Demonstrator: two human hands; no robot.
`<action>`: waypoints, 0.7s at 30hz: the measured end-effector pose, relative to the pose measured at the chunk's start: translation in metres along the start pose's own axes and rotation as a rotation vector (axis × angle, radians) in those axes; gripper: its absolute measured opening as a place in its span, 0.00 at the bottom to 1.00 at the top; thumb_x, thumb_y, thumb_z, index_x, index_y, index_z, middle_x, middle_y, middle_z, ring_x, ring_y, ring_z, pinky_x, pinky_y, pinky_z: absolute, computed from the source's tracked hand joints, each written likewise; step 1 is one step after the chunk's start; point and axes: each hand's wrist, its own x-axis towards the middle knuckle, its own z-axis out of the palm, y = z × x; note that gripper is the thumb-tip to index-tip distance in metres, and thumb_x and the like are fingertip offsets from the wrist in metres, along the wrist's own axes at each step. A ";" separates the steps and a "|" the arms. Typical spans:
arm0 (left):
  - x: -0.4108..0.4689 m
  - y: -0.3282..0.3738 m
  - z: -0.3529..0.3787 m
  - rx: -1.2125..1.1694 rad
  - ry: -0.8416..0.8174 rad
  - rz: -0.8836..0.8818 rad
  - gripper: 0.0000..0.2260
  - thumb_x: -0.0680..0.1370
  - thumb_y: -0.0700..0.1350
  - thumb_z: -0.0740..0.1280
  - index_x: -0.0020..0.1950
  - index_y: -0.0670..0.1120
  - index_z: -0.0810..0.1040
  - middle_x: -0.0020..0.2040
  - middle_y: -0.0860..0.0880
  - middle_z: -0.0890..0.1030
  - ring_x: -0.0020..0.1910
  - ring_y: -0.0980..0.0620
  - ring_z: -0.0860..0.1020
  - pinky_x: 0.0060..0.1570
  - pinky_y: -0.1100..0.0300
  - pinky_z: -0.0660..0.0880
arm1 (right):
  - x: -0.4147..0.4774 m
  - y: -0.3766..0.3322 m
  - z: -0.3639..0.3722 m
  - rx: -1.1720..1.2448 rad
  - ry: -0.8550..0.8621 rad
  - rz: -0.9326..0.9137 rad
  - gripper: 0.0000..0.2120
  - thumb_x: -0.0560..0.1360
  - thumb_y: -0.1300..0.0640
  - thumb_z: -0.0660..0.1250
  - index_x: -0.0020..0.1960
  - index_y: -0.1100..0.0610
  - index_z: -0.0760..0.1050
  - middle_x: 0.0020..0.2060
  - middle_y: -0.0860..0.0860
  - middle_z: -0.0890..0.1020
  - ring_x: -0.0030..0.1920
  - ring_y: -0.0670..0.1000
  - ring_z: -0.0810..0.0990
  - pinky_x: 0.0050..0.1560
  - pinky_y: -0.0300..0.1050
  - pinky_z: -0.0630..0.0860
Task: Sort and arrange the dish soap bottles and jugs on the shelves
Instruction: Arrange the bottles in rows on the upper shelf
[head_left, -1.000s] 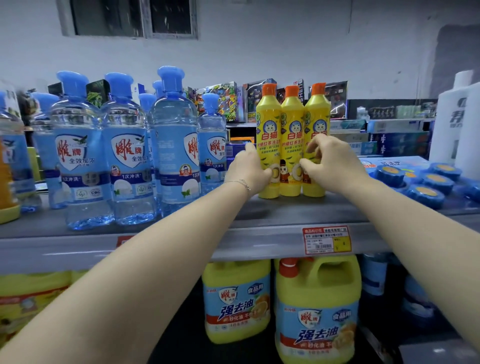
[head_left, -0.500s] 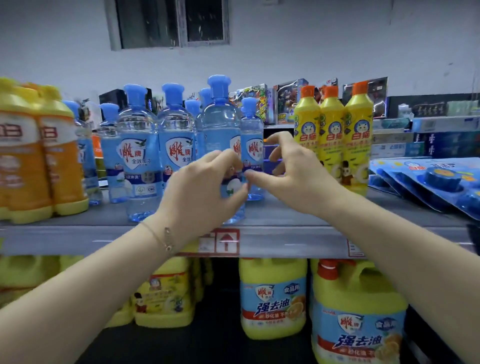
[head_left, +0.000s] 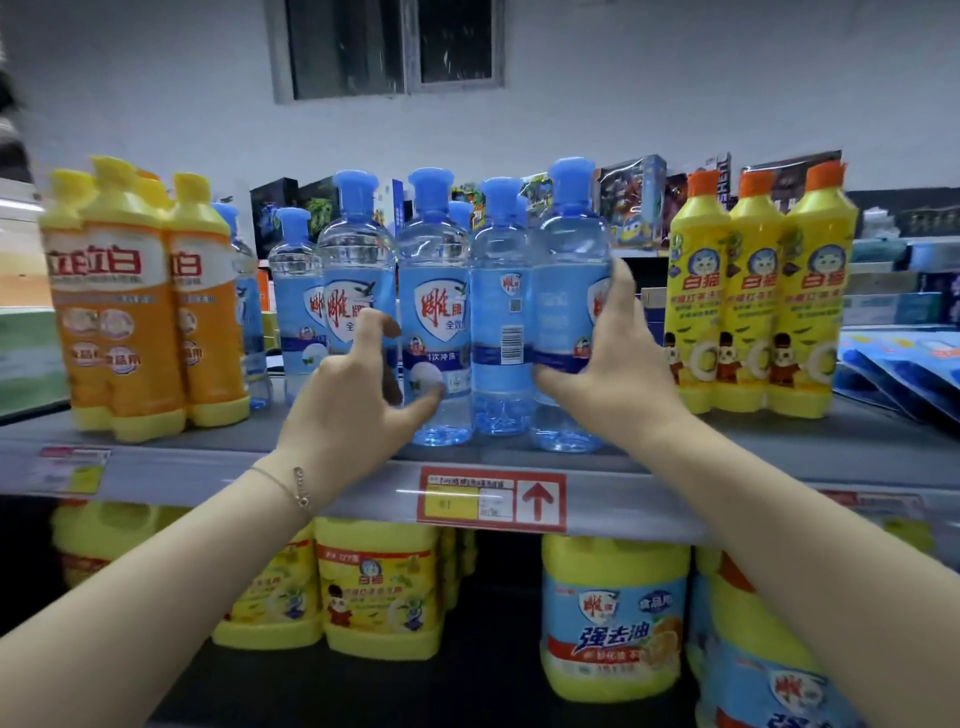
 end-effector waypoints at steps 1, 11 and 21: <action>0.000 0.001 0.002 0.008 -0.033 -0.008 0.26 0.71 0.55 0.73 0.60 0.46 0.65 0.30 0.50 0.78 0.30 0.52 0.78 0.31 0.56 0.76 | 0.004 0.005 -0.001 -0.041 0.010 0.022 0.51 0.66 0.51 0.76 0.76 0.52 0.44 0.63 0.54 0.69 0.52 0.55 0.76 0.49 0.50 0.75; 0.004 0.010 0.009 0.073 -0.097 -0.083 0.37 0.70 0.60 0.72 0.69 0.43 0.59 0.41 0.45 0.80 0.39 0.44 0.81 0.40 0.49 0.80 | 0.035 0.031 0.003 -0.150 -0.098 0.252 0.52 0.68 0.48 0.76 0.76 0.54 0.41 0.70 0.57 0.63 0.66 0.58 0.69 0.64 0.52 0.68; 0.007 0.015 0.016 0.123 -0.109 -0.118 0.44 0.68 0.63 0.73 0.71 0.41 0.55 0.44 0.45 0.78 0.46 0.41 0.81 0.41 0.53 0.77 | 0.017 -0.028 0.026 -0.250 -0.046 -0.057 0.25 0.72 0.44 0.69 0.60 0.57 0.64 0.52 0.53 0.76 0.49 0.56 0.77 0.42 0.50 0.75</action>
